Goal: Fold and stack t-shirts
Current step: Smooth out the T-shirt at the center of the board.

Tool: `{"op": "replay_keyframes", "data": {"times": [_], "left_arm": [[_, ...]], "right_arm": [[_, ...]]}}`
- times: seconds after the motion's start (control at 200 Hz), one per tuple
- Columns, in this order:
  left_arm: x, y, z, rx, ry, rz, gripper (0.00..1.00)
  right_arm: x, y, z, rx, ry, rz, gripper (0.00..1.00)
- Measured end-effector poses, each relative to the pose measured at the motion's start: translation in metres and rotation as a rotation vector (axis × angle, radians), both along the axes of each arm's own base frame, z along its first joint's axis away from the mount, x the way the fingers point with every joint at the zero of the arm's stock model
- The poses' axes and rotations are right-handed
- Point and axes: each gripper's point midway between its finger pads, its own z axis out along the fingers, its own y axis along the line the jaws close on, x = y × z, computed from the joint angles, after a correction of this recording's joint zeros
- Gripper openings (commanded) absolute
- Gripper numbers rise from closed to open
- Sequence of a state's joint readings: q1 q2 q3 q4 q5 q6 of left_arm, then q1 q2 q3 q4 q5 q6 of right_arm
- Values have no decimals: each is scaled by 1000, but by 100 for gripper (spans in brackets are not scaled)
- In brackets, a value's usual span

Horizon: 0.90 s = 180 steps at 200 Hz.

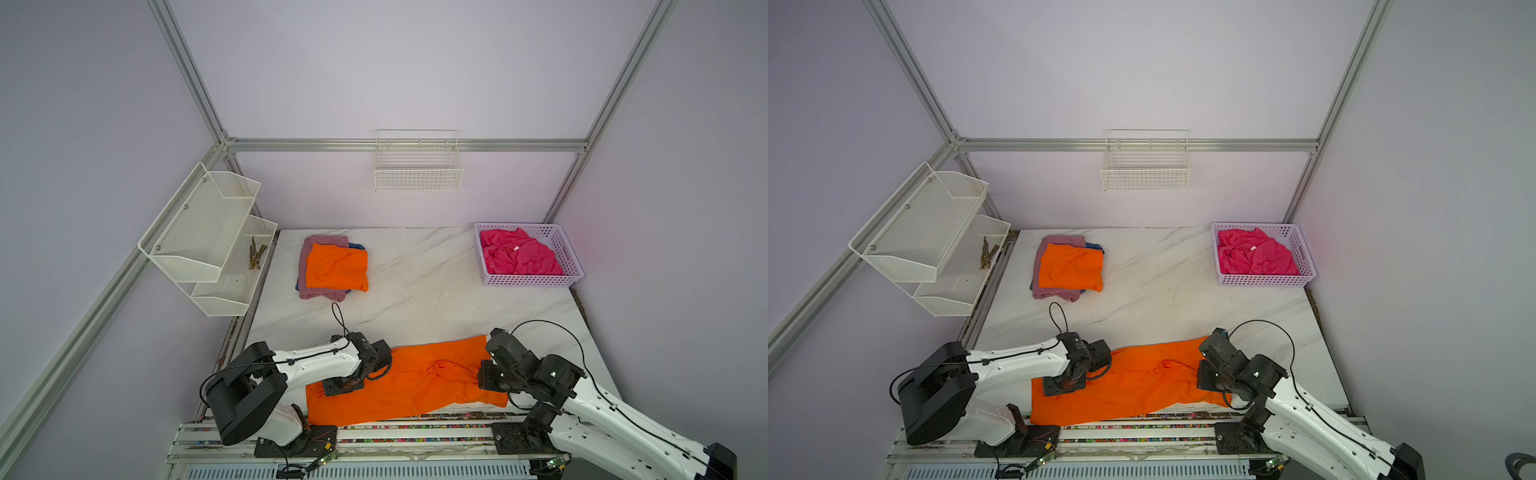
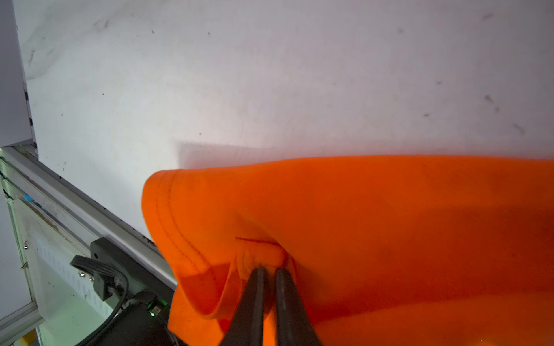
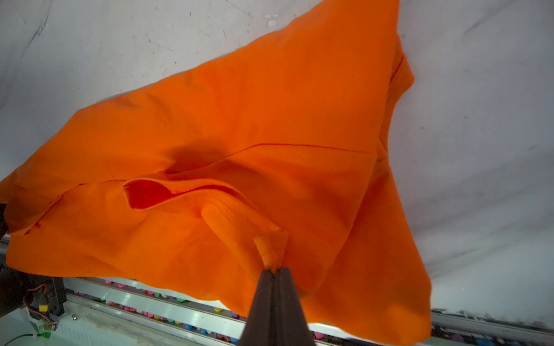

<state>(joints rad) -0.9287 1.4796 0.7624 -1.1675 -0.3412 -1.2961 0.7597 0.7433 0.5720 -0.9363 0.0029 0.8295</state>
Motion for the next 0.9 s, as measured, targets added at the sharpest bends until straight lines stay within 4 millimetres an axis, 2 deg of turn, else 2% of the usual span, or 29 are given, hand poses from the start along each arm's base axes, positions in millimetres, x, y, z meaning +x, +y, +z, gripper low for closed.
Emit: {"op": "replay_keyframes", "data": {"times": [0.135, 0.325, 0.475, 0.6, 0.665, 0.72, 0.9], "left_arm": [[-3, 2, -1, 0, -2, -8, 15], [-11, 12, 2, -27, -30, 12, 17], [-19, 19, 1, -30, -41, 32, 16], [-22, 22, 0, -23, -40, 39, 16], [-23, 22, 0, -19, -39, 40, 16], [-23, 22, -1, -18, -38, 41, 16], [-23, 22, -2, -12, -38, 44, 16]], "right_arm": [[-6, 3, 2, 6, -5, 31, 0], [-14, 0, 6, -12, 5, 53, 17], [-9, 1, 36, 26, -73, 55, 19], [2, 2, 68, 75, -194, 45, 24], [11, 5, 77, 85, -243, 43, 26], [16, 10, 74, 78, -251, 52, 29], [39, 40, 47, 31, -216, 94, 37]]}}
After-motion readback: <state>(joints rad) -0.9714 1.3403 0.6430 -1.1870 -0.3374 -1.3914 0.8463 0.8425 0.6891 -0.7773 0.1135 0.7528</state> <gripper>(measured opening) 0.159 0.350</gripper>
